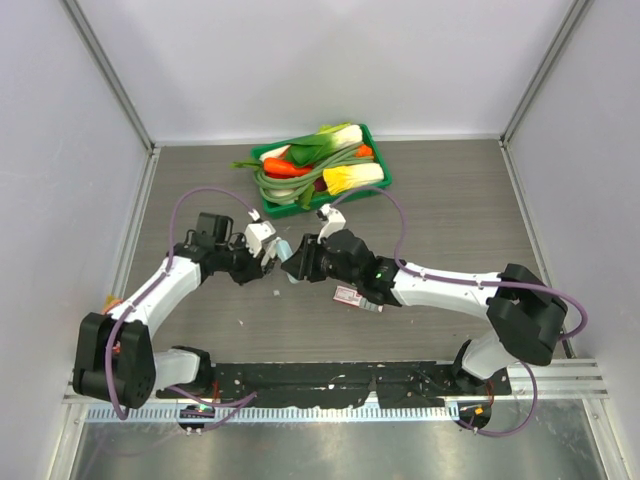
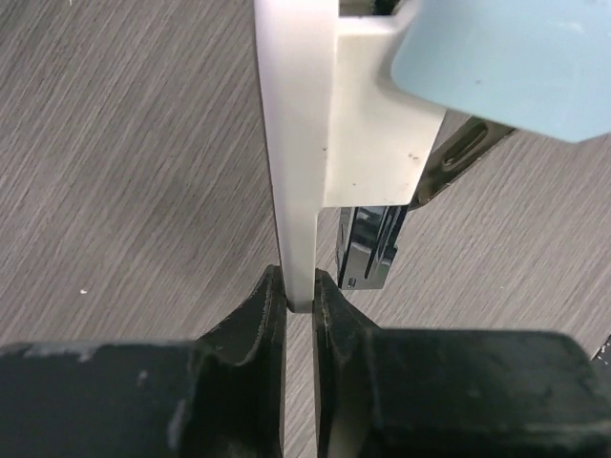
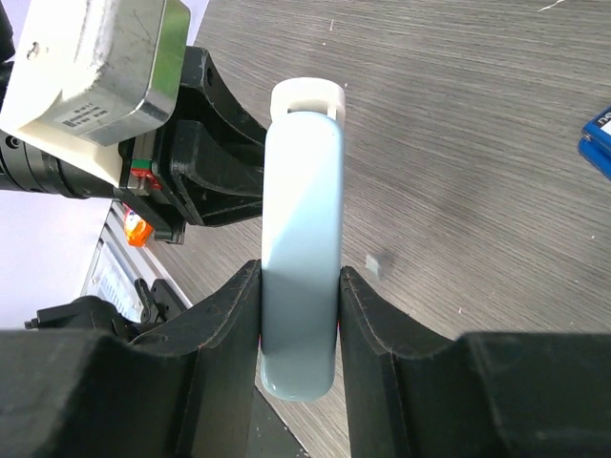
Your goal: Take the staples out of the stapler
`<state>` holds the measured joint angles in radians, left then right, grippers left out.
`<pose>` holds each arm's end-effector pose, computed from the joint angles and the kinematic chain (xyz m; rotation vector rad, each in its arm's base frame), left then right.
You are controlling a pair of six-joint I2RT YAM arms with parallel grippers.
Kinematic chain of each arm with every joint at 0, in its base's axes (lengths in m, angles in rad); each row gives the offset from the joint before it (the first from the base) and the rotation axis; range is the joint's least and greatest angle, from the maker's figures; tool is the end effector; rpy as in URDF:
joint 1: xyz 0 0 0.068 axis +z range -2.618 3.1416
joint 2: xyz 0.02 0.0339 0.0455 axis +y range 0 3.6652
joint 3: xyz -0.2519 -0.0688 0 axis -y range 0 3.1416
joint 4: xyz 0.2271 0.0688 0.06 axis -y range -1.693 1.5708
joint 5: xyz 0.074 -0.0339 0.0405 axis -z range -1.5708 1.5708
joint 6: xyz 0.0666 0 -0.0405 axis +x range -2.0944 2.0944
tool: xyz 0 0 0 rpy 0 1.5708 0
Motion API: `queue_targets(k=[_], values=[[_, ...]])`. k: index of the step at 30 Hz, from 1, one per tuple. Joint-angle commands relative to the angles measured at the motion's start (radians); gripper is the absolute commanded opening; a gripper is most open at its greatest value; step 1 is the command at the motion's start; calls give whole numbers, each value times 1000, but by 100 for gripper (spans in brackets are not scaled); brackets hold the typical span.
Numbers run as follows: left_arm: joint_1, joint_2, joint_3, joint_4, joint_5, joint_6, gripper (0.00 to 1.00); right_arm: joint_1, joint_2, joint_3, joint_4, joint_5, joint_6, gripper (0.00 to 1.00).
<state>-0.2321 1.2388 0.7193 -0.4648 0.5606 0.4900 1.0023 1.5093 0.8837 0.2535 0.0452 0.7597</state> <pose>0.2225 -0.0890 0.1824 1.0562 2.1991 -0.5995 0.1935 0.2973 0.2295 -0.2235 2.1030 1.0840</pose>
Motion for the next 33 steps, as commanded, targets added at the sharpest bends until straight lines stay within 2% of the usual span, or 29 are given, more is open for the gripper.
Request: queue_targets(k=[1,5,7,10,12,14,15,16,19,22,25,26,27,28,29,30,31,33], values=[[-12,5,12,81,-45,33,9,1,-57,8,58,-31,27,1],[-41,-28,-12,141,-119,27,9,-10,-67,11,15,-33,13,1],[-61,-32,-20,169,-207,41,9,-13,-84,9,-13,-31,-11,1],[-73,-38,-23,166,-235,41,10,-22,-106,-6,-42,-31,-30,1],[-73,-27,15,87,-203,22,17,-27,-104,0,-39,-33,-34,1],[-73,-21,83,26,-108,-36,31,-36,-72,56,-51,-33,-62,1],[-73,-16,109,-41,-72,-59,41,-39,-58,82,-57,-56,-74,1],[-73,-16,136,-72,-15,-94,59,-44,-22,110,-66,-65,-88,1],[-70,-57,215,-146,33,-131,72,-51,34,230,-103,-76,-140,1],[-47,-90,267,-210,68,-162,78,-54,98,328,-146,-88,-187,1],[54,-99,338,-247,154,-226,84,-54,170,411,-201,-96,-224,1],[168,-96,373,-244,197,-278,86,-54,205,440,-229,-96,-233,1],[227,-90,394,-241,305,-307,88,-53,227,454,-241,-100,-244,1],[390,-76,438,-235,355,-341,88,-50,248,466,-247,-99,-255,1],[451,-29,463,-232,402,-378,89,-42,268,495,-290,-91,-266,1],[500,-3,489,-256,451,-404,99,-22,311,511,-304,-84,-295,1],[569,28,534,-276,462,-407,100,-7,333,526,-319,-58,-310,1],[620,97,554,-316,493,-416,100,22,403,589,-367,-22,-342,1]])
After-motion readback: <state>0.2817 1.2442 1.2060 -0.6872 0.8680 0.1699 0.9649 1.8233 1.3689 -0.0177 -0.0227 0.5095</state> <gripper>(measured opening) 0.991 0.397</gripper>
